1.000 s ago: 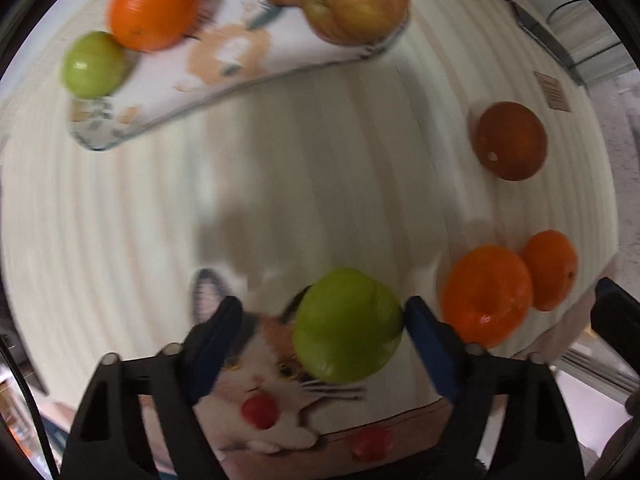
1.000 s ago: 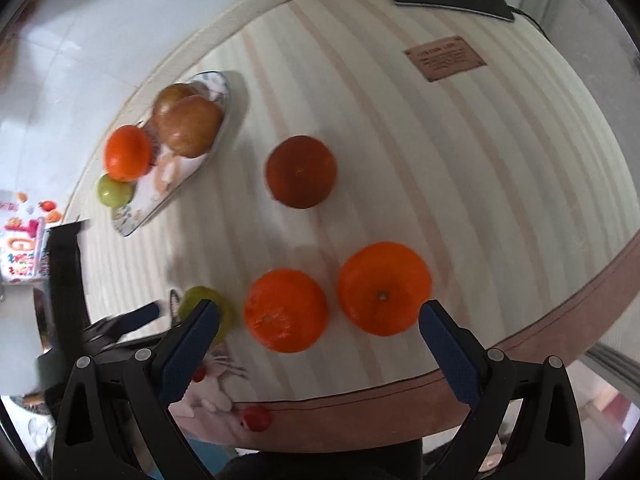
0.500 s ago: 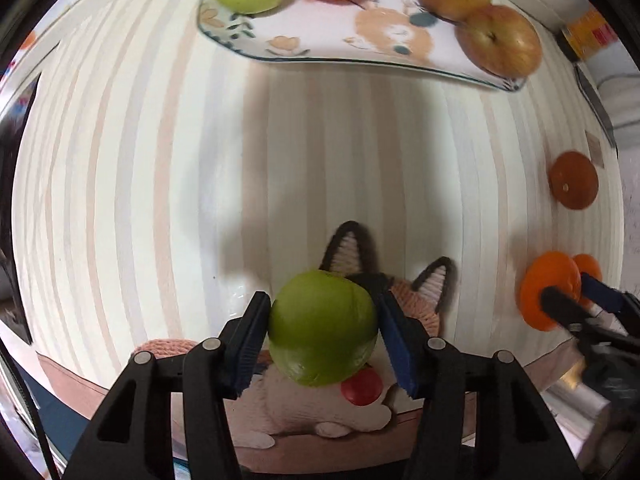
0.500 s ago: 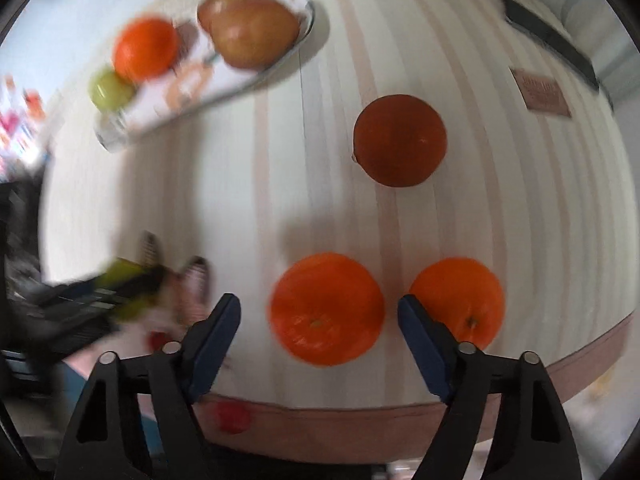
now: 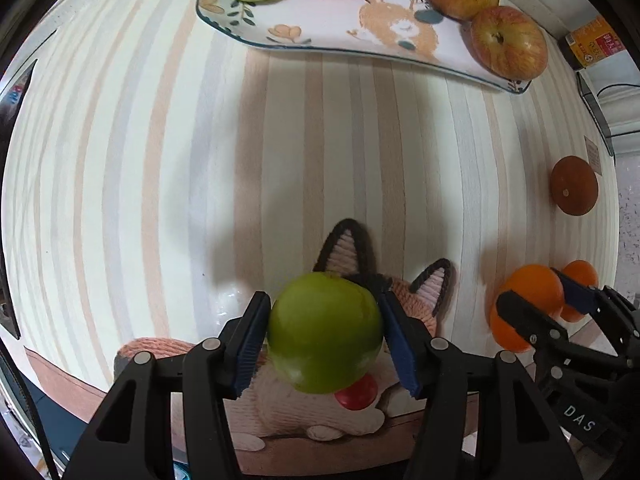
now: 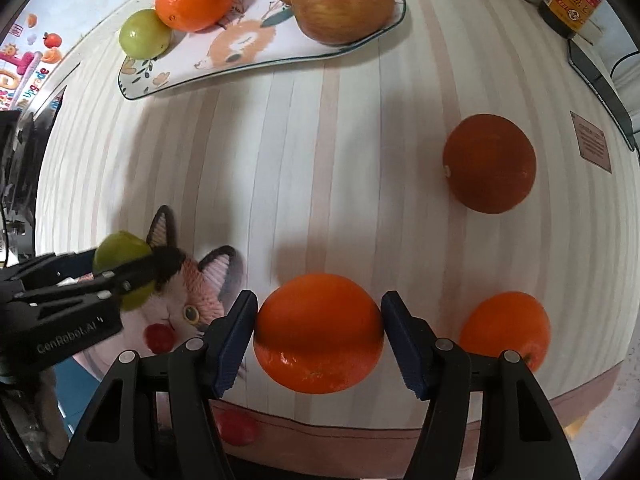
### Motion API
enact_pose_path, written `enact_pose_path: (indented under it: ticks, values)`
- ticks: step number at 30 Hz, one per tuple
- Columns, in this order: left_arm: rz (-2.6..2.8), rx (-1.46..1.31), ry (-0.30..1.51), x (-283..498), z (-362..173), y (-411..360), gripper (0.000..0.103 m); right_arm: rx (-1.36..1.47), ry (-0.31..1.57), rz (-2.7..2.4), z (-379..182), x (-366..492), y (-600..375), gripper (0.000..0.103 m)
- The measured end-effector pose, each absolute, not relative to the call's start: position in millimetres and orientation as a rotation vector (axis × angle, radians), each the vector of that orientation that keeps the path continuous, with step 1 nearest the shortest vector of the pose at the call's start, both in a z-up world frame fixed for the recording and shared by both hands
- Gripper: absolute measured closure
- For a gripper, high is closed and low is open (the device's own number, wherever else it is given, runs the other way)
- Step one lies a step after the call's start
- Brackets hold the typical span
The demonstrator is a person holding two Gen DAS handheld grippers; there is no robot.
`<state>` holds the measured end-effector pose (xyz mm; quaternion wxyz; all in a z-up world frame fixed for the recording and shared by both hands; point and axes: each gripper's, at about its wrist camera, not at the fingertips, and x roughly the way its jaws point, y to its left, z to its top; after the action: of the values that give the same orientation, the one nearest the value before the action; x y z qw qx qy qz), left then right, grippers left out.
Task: Organize fruits
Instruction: 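Place the green apple on the plate with the left tool while the right tool places the tangerine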
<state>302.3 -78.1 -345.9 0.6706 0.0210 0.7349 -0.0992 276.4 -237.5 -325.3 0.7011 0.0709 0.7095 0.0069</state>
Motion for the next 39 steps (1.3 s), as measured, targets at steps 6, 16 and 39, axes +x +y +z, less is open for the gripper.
enact_pose_path:
  ticks: [6,16,39]
  values:
    - [-0.228,0.065,1.638,296,-347,-85,0.051,0.24,1.586,0.016,-324,277,-243,0.033]
    - [-0.236,0.046,1.631,306,-335,-84,0.051,0.294,1.589,0.003,-336,271,-259,0.035]
    - [-0.195,-0.119,1.568,473,-283,-45,0.051,0.314,1.4,0.109,-278,432,-220,0.035]
